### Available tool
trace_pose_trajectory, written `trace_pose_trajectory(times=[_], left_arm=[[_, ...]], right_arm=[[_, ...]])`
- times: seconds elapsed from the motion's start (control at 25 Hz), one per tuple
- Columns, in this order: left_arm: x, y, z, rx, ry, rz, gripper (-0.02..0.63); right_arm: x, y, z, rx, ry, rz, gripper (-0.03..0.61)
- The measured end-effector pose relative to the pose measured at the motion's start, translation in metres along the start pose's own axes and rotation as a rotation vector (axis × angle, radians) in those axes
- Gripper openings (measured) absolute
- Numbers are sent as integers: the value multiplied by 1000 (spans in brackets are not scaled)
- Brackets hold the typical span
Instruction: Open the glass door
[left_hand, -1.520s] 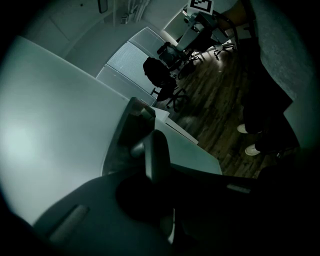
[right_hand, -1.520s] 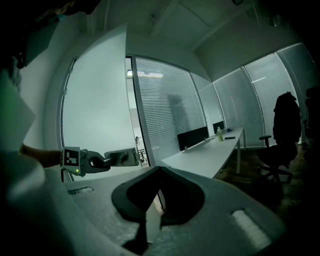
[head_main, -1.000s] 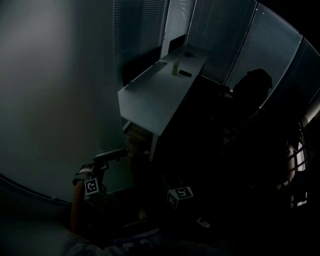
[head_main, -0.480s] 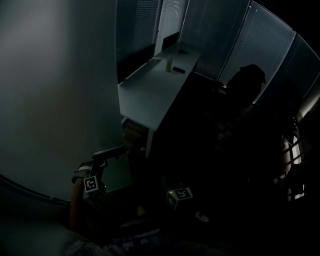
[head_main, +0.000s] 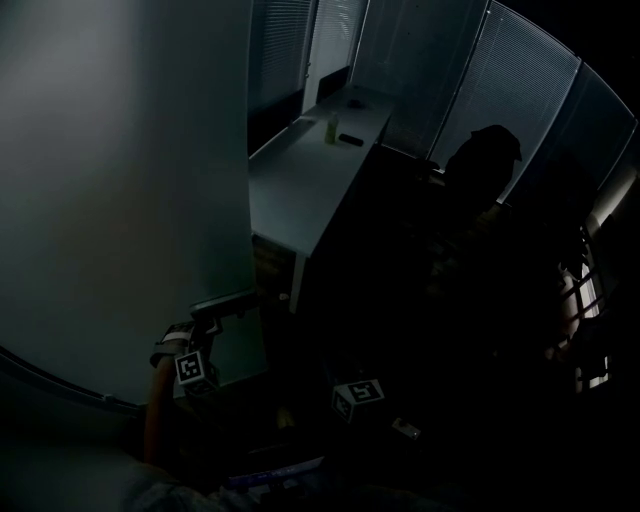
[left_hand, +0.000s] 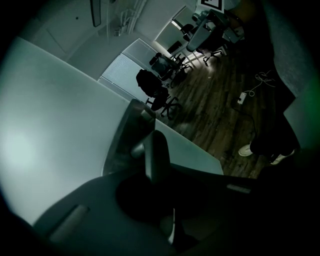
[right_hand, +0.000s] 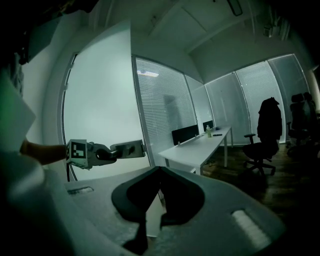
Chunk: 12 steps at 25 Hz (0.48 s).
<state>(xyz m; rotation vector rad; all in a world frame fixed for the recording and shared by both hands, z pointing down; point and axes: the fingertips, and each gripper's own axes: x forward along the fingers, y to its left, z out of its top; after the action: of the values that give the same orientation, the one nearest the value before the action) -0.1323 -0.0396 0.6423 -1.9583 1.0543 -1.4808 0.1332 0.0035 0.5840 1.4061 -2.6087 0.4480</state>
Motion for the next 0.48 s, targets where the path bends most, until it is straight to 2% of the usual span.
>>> trace_pose_trajectory(times=[0.48], left_arm=[[-43, -33, 18, 28, -41, -15, 3]], right_arm=[[-68, -1, -21, 43, -48, -110, 2]])
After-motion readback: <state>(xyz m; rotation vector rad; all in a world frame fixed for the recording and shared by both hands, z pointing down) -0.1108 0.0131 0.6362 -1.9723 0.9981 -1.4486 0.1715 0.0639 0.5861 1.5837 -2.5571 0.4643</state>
